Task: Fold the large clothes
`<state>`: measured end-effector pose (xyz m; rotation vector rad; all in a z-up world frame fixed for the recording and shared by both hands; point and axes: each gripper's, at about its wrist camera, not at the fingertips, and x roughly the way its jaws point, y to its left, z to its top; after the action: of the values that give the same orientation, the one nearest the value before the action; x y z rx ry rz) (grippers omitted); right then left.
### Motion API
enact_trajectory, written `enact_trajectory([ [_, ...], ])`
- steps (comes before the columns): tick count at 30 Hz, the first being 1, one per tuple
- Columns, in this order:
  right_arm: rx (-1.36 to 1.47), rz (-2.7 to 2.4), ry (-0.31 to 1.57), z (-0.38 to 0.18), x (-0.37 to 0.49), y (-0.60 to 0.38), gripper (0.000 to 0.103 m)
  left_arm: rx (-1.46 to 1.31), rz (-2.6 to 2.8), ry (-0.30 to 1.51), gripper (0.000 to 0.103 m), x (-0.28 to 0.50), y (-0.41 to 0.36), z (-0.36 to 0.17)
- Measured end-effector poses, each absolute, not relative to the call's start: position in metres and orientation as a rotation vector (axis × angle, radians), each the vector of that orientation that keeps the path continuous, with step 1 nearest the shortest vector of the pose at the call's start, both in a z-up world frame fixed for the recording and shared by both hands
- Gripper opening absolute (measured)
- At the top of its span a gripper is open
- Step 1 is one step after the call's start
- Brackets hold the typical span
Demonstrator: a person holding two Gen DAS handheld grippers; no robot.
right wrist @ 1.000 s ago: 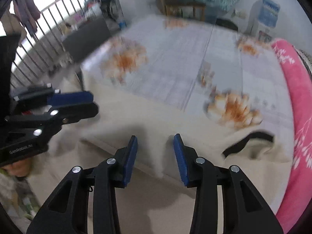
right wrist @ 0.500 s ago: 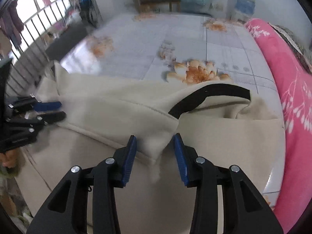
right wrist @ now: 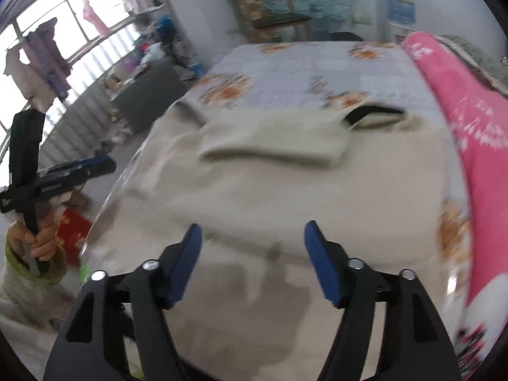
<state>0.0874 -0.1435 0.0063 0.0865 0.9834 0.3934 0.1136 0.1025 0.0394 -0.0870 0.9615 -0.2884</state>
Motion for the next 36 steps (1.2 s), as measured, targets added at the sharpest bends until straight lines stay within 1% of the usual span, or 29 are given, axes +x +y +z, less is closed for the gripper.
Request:
enact_trajectory([
  [3,0.045,0.397,0.994,-0.016,0.067,-0.123,0.070,-0.100,-0.227,0.964,0.044,0.085,0.124,0.023],
  [6,0.027,0.371,1.044,-0.044,0.063,-0.115,0.070,-0.101,-0.169,0.977,0.044,0.069,0.140,0.005],
  [7,0.015,0.358,1.027,-0.048,0.062,-0.113,0.071,-0.113,-0.157,0.990,0.044,0.066,0.146,-0.001],
  [8,0.001,0.360,1.010,-0.048,0.059,-0.111,0.074,-0.131,-0.146,1.008,0.044,0.064,0.152,-0.009],
  [11,-0.014,0.347,1.011,-0.048,0.059,-0.108,0.075,-0.160,-0.152,1.023,0.044,0.061,0.160,-0.021],
  [21,-0.020,0.324,1.006,-0.049,0.057,-0.104,0.075,-0.155,-0.226,0.996,0.043,0.051,0.154,-0.022],
  [25,-0.041,0.310,1.007,-0.049,0.056,-0.100,0.076,-0.172,-0.206,1.038,0.042,0.060,0.157,-0.034],
  [29,-0.043,0.307,1.014,-0.048,0.056,-0.100,0.076,-0.217,-0.228,1.020,0.042,0.065,0.161,-0.034],
  [31,-0.042,0.304,1.016,-0.048,0.056,-0.100,0.076,-0.259,-0.275,1.003,0.039,0.066,0.161,-0.032],
  [34,-0.049,0.298,1.020,-0.048,0.056,-0.098,0.076,-0.309,-0.350,0.947,0.039,0.067,0.161,-0.026],
  [36,-0.050,0.295,1.021,-0.048,0.057,-0.097,0.076,-0.314,-0.338,0.953,0.039,0.074,0.160,-0.030],
])
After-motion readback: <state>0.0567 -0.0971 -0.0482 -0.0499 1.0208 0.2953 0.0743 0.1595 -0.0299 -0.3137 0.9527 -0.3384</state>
